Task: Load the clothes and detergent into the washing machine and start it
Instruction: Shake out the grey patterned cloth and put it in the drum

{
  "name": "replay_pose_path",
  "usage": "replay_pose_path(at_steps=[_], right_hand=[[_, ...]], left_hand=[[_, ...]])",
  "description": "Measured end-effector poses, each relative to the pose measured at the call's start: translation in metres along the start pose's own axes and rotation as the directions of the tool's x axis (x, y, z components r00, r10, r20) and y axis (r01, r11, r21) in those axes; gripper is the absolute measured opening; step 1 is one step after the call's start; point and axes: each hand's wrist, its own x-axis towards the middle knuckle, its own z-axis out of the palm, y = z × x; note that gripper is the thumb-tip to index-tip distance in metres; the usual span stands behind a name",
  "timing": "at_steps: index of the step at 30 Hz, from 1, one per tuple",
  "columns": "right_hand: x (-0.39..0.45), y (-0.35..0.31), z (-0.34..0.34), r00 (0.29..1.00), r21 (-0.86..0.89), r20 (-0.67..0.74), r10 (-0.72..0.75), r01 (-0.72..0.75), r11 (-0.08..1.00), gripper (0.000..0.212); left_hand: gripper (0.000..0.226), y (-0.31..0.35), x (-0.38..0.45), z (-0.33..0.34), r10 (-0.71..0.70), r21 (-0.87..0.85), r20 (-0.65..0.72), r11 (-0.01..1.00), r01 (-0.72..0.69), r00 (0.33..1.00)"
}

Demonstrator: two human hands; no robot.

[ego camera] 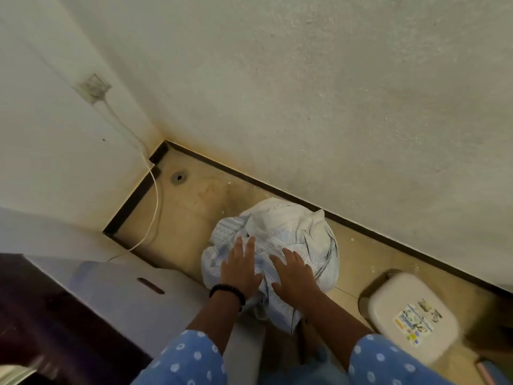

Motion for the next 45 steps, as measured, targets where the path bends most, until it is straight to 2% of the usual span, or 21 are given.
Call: replay_pose_path(at_steps=[5, 15, 18, 20, 21, 23, 25, 27, 30, 32, 33, 34, 35, 36, 38, 39, 42, 44, 45], right_hand=[[0.047, 0.016, 0.035, 1.000, 0.008, 0.022, 0.015, -0.015, 1.000, 0.063], [0.122, 0.040, 0.095, 0.979, 0.028, 0.202, 0.000, -0.006, 1.000, 0.061], [0.139, 0.037, 0.100, 0.983, 0.056, 0.181, -0.019, 0.009, 0.998, 0.059], [0.151, 0.034, 0.109, 0.984, 0.076, 0.172, -0.045, 0.032, 0.997, 0.057], [0.156, 0.032, 0.114, 0.979, 0.084, 0.199, -0.052, 0.036, 0.996, 0.060], [0.163, 0.031, 0.120, 0.966, 0.070, 0.252, -0.057, 0.041, 0.997, 0.073], [0.164, 0.031, 0.123, 0.961, 0.044, 0.269, -0.058, 0.048, 0.998, 0.086], [0.161, 0.031, 0.121, 0.959, 0.024, 0.283, -0.021, 0.015, 1.000, 0.085], [0.156, 0.026, 0.115, 0.972, 0.105, 0.234, -0.019, -0.005, 0.994, 0.059], [0.156, 0.024, 0.114, 0.996, 0.246, 0.088, -0.013, -0.009, 0.969, 0.041], [0.154, 0.021, 0.103, 0.994, 0.347, 0.107, 0.003, -0.040, 0.937, 0.037], [0.150, 0.017, 0.092, 0.998, 0.395, 0.067, -0.008, -0.019, 0.919, 0.036], [0.144, 0.011, 0.075, 0.996, 0.437, 0.082, -0.030, -0.009, 0.899, 0.036], [0.138, 0.005, 0.058, 0.998, 0.421, 0.040, -0.045, 0.025, 0.907, 0.042], [0.124, -0.002, 0.031, 0.996, 0.512, 0.050, -0.079, 0.042, 0.858, 0.072], [0.116, -0.005, 0.023, 0.996, 0.567, 0.041, -0.076, 0.040, 0.823, 0.076], [0.092, -0.007, 0.002, 0.997, 0.638, -0.074, -0.022, 0.064, 0.767, 0.030], [0.074, -0.009, -0.015, 0.996, 0.656, -0.092, 0.007, 0.056, 0.752, 0.020], [0.066, -0.009, -0.022, 0.994, 0.670, -0.109, 0.021, 0.058, 0.740, 0.025]], left_hand=[[0.086, -0.004, 0.050, 0.043, -0.014, -0.010, 0.055, 1.000, 0.015, 0.998], [0.080, -0.036, 0.105, 0.125, -0.108, 0.007, 0.205, 0.994, 0.109, 0.973], [0.080, -0.043, 0.115, 0.137, -0.151, 0.030, 0.234, 0.989, 0.148, 0.960], [0.073, -0.049, 0.124, 0.142, -0.183, 0.009, 0.233, 0.983, 0.186, 0.955], [0.063, -0.052, 0.129, 0.145, -0.189, 0.003, 0.215, 0.981, 0.193, 0.958], [0.038, -0.056, 0.137, 0.144, -0.156, 0.018, 0.202, 0.988, 0.156, 0.967], [0.034, -0.058, 0.141, 0.141, -0.086, -0.077, 0.231, 0.991, 0.107, 0.969], [0.036, -0.058, 0.142, 0.135, -0.029, -0.174, 0.246, 0.982, 0.073, 0.969], [0.028, -0.057, 0.138, 0.116, 0.036, -0.254, 0.210, 0.967, 0.019, 0.977], [0.024, -0.056, 0.132, 0.103, 0.084, -0.294, 0.183, 0.955, -0.026, 0.980], [0.024, -0.054, 0.128, 0.094, 0.108, -0.318, 0.144, 0.946, -0.057, 0.984], [0.023, -0.052, 0.123, 0.086, 0.116, -0.348, 0.114, 0.935, -0.069, 0.987], [0.022, -0.050, 0.118, 0.078, 0.115, -0.382, 0.083, 0.921, -0.075, 0.990], [0.020, -0.047, 0.112, 0.069, 0.106, -0.417, 0.051, 0.906, -0.075, 0.993], [0.017, -0.043, 0.100, 0.054, 0.101, -0.466, -0.020, 0.879, -0.098, 0.995], [0.023, -0.042, 0.094, 0.046, 0.100, -0.479, -0.058, 0.870, -0.116, 0.993], [0.042, -0.044, 0.073, 0.020, 0.091, -0.529, -0.141, 0.835, -0.153, 0.986], [0.042, -0.046, 0.056, 0.004, 0.106, -0.548, -0.166, 0.817, -0.181, 0.980], [0.043, -0.047, 0.047, -0.002, 0.124, -0.544, -0.172, 0.815, -0.199, 0.977]])
